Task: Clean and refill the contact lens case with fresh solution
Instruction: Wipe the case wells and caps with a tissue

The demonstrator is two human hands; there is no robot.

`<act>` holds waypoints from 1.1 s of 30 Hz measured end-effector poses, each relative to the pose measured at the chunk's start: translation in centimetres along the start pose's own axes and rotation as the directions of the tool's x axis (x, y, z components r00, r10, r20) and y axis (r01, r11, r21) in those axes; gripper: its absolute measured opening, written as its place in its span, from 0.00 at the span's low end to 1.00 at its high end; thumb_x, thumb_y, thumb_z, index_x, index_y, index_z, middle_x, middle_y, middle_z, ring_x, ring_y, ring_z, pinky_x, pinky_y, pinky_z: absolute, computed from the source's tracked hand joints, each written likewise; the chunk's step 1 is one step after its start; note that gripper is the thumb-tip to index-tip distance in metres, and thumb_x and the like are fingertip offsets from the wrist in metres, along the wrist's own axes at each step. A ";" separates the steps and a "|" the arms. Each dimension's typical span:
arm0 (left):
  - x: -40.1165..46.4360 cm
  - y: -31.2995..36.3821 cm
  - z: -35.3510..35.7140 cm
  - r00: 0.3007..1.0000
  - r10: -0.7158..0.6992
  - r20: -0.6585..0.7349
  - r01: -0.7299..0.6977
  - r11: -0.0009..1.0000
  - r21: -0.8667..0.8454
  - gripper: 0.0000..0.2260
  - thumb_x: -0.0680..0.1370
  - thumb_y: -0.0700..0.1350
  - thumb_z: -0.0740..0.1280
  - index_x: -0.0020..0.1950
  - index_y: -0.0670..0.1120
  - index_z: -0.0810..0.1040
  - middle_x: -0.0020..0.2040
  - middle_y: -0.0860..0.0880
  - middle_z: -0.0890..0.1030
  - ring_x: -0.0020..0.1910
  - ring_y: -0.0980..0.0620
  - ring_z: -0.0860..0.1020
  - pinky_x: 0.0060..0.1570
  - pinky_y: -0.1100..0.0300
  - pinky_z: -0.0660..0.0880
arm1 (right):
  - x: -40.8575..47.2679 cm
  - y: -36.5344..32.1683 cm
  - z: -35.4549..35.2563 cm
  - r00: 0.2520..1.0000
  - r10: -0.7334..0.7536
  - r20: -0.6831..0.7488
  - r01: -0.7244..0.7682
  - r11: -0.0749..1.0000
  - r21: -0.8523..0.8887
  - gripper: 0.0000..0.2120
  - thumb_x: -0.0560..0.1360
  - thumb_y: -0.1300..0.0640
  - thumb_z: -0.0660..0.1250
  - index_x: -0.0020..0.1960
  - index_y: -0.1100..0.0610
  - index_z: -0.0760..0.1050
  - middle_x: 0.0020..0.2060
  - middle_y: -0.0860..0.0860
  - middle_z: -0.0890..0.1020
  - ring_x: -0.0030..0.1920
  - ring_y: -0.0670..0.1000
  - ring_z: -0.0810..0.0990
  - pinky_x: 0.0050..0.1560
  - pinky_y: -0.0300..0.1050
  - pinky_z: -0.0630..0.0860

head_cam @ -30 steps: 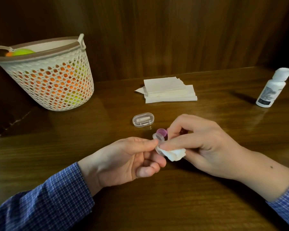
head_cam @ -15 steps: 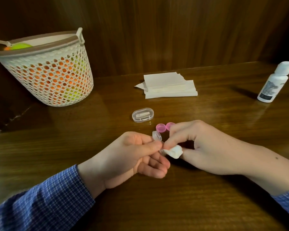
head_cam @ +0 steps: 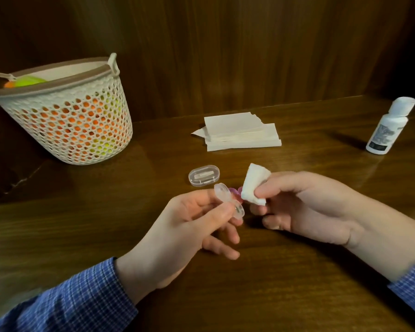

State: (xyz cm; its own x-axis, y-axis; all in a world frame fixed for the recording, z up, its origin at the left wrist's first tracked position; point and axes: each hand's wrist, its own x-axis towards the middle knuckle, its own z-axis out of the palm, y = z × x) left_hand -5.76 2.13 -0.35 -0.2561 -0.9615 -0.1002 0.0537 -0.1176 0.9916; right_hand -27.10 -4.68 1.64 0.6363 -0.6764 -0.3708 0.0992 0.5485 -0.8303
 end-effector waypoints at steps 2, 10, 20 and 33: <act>0.1 -0.2 -0.1 0.997 0.071 -0.034 -0.070 0.997 0.012 0.12 0.75 0.48 0.71 0.55 0.46 0.87 0.42 0.47 0.83 0.38 0.52 0.81 0.37 0.57 0.82 | 0.0 0.0 0.1 1.000 0.004 0.020 -0.004 1.000 0.002 0.18 0.68 0.64 0.74 0.58 0.63 0.80 0.48 0.58 0.86 0.41 0.51 0.85 0.34 0.41 0.79; 0.1 -0.8 -0.3 0.914 0.395 -0.090 -0.323 0.846 0.424 0.11 0.76 0.49 0.72 0.57 0.51 0.87 0.50 0.51 0.87 0.43 0.47 0.86 0.33 0.57 0.84 | 0.0 0.6 0.6 0.997 0.037 0.073 -0.046 0.992 0.116 0.13 0.72 0.67 0.72 0.57 0.66 0.85 0.54 0.65 0.86 0.48 0.56 0.90 0.41 0.46 0.85; 0.1 -0.4 -0.4 0.976 0.198 -0.093 -0.164 0.945 0.284 0.19 0.75 0.52 0.76 0.66 0.54 0.84 0.46 0.50 0.86 0.39 0.51 0.83 0.34 0.53 0.82 | 0.0 0.8 1.4 0.988 -0.085 -0.130 0.073 0.993 -0.092 0.09 0.76 0.69 0.70 0.41 0.63 0.88 0.43 0.62 0.88 0.40 0.50 0.88 0.37 0.38 0.84; 1.0 0.7 -2.1 0.887 -0.275 0.370 0.385 0.883 -0.267 0.11 0.81 0.45 0.70 0.60 0.40 0.83 0.51 0.43 0.82 0.41 0.54 0.79 0.37 0.65 0.80 | -0.7 1.1 1.0 0.934 -0.350 -0.064 0.269 0.813 -0.517 0.06 0.73 0.61 0.74 0.47 0.63 0.87 0.47 0.58 0.88 0.51 0.54 0.87 0.54 0.46 0.83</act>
State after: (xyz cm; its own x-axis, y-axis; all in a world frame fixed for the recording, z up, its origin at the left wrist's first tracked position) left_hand -3.90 0.58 0.09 -0.5994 -0.7285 -0.3316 0.2059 -0.5407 0.8156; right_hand -26.68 -3.16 1.41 0.5113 -0.8555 -0.0821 -0.1432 0.0094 -0.9896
